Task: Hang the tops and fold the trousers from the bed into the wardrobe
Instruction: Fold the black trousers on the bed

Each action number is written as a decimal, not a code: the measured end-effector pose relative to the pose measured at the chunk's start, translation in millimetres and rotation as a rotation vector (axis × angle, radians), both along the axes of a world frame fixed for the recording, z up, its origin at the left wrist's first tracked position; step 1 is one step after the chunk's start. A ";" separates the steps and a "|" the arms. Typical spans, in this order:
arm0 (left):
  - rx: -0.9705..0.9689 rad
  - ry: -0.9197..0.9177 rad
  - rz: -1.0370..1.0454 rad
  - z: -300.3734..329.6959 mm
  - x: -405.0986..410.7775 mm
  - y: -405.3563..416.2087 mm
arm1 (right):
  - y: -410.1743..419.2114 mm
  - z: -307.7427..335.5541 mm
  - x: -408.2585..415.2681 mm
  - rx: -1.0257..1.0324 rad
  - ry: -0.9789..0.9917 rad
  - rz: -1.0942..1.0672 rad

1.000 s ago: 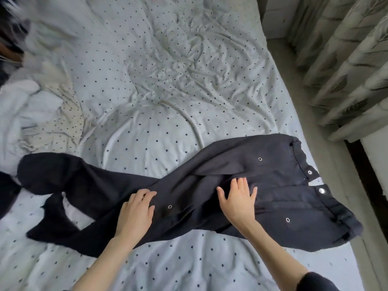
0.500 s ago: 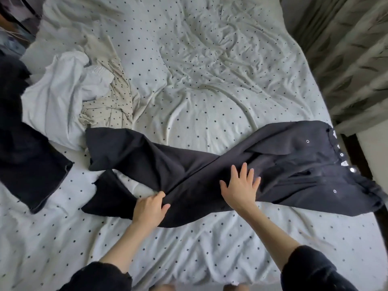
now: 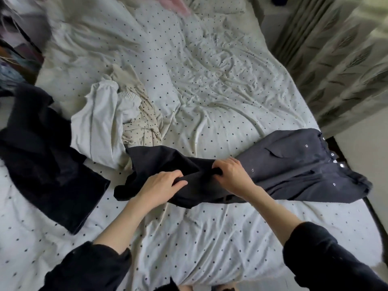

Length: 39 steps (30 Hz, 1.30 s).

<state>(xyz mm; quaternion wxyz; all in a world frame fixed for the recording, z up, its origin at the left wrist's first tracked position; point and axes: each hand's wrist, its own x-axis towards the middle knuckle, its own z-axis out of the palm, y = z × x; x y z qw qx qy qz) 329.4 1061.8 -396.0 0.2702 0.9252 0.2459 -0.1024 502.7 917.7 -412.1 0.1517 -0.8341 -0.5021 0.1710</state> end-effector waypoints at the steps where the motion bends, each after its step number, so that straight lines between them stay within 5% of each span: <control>1: -0.007 -0.009 -0.010 6.3 3.0 4.7 | 2.3 11.9 4.2 0.027 -0.009 -0.008; 6: -0.109 -0.163 0.079 37.5 22.1 28.4 | 8.7 59.8 24.8 0.090 -0.063 0.001; 12: -0.166 0.050 -0.022 82.0 32.0 43.5 | 14.4 97.7 42.5 0.088 -0.007 -0.064; 22: 0.236 0.077 0.089 129.0 14.3 103.1 | 32.1 124.3 75.4 -0.005 0.082 -0.083; 29: -0.014 0.086 0.291 137.8 8.3 161.8 | 62.0 111.4 84.9 -0.065 0.177 -0.024; 39: 0.472 0.279 0.379 113.1 77.7 261.4 | 177.3 54.3 135.7 -0.077 0.043 -0.195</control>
